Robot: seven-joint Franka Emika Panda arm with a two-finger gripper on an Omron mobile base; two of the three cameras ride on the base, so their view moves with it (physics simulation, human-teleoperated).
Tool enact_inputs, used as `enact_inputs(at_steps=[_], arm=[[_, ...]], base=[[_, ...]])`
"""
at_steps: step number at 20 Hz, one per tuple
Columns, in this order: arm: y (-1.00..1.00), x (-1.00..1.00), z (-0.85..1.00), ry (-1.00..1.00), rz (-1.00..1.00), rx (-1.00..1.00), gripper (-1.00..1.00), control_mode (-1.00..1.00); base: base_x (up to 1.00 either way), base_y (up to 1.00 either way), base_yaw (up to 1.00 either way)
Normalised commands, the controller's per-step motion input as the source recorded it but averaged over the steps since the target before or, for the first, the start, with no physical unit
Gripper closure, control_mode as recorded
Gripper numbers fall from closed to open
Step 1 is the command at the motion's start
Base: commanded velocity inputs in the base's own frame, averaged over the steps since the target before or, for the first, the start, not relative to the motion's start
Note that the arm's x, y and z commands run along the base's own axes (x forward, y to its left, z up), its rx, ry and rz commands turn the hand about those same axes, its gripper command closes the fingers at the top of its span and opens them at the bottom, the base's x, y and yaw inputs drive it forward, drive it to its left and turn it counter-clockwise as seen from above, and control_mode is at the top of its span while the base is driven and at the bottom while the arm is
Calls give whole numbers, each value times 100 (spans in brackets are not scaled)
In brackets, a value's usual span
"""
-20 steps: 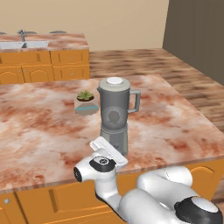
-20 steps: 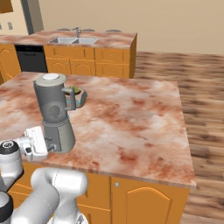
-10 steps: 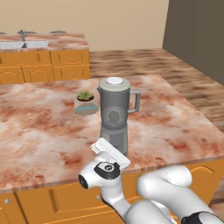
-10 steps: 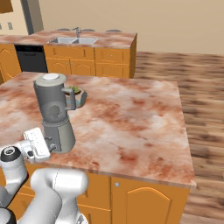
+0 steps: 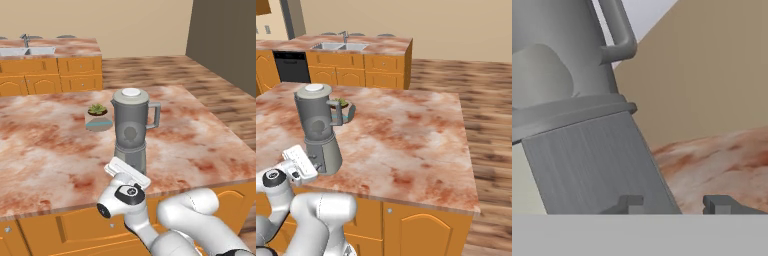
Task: Open the blender lid, put the mango in the blender, close the lid, and start the blender.
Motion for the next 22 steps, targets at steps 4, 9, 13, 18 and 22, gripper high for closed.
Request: enact_inputs(at_steps=[4,9,13,18,22], arm=[[-5,22,-18,-12,14,8,-100,-100],[-11,-23,41,-20,9,3,-100,-100],[-10,-78,94,-19,0,0,-100,-100],[-1,-80,90,-15,0,0,-100,-100],[0,-76,86,-13,0,0,-100,-100]], base=[[0,0,0],[0,0,0],[0,0,0],[0,0,0],[0,0,0]])
